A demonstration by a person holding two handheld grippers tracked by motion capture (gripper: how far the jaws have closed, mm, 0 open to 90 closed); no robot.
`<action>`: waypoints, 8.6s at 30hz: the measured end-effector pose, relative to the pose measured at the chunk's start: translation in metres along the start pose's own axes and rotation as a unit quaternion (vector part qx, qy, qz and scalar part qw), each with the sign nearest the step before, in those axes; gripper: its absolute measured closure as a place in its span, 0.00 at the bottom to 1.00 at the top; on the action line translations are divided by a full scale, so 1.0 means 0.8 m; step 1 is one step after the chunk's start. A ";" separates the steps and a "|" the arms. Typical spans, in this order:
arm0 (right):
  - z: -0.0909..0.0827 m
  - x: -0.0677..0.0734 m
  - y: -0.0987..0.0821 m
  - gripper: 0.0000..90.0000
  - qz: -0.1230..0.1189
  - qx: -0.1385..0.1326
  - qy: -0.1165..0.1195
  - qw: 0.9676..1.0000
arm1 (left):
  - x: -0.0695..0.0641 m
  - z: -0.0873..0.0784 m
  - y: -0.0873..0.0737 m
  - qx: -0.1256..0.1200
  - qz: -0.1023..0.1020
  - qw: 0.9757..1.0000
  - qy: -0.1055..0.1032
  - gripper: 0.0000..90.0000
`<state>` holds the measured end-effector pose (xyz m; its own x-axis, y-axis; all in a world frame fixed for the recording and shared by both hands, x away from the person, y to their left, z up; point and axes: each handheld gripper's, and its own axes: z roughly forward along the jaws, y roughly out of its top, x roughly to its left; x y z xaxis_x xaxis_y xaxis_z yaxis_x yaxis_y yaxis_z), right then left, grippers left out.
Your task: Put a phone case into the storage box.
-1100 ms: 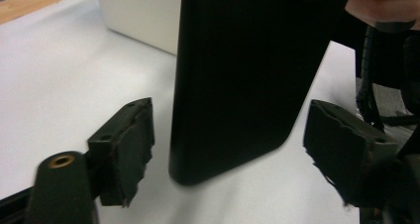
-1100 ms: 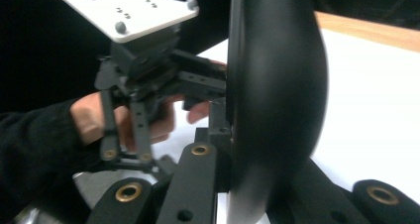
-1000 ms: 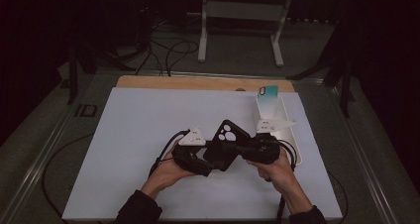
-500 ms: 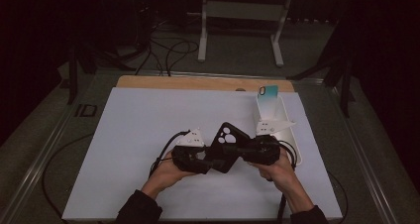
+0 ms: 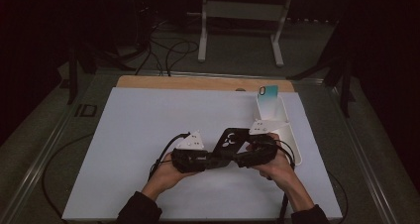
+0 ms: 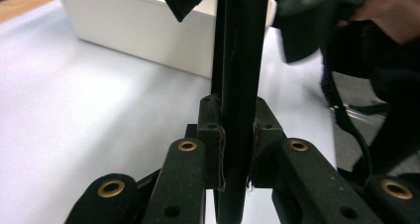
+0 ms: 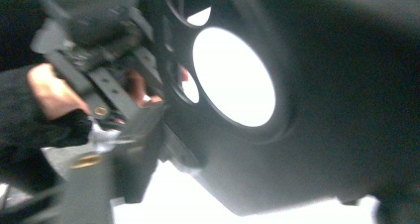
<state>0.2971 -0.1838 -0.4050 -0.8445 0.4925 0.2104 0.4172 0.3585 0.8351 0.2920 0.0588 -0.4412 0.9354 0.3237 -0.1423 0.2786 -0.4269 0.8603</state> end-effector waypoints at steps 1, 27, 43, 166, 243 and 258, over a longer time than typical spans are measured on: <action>0.000 0.000 0.000 0.19 0.005 0.002 -0.011 1.000 | 0.001 -0.001 0.000 -0.002 -0.004 1.000 0.007 0.89; -0.015 -0.004 0.019 0.17 0.070 -0.051 -0.066 0.994 | 0.000 0.006 -0.005 0.010 -0.014 0.998 0.063 0.89; 0.009 0.006 0.029 0.12 0.092 -0.070 -0.098 0.988 | -0.010 0.021 -0.008 0.012 -0.020 0.998 0.066 0.90; -0.048 -0.068 0.079 0.17 0.077 -0.093 -0.204 0.972 | 0.003 -0.158 -0.177 -0.031 -0.092 0.947 0.308 0.00; -0.077 -0.170 0.118 0.17 0.122 -0.082 -0.366 0.919 | 0.003 -0.160 -0.177 -0.038 -0.093 0.944 0.314 0.00; -0.070 -0.190 0.106 0.17 0.130 -0.059 -0.398 0.906 | 0.003 -0.161 -0.177 -0.040 -0.094 0.944 0.314 0.00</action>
<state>0.4418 -0.2725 -0.3378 -0.1941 0.9809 0.0135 0.4884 0.0846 0.8685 0.2263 0.2288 -0.5004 0.5516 0.8341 0.0008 0.3855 -0.2557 0.8865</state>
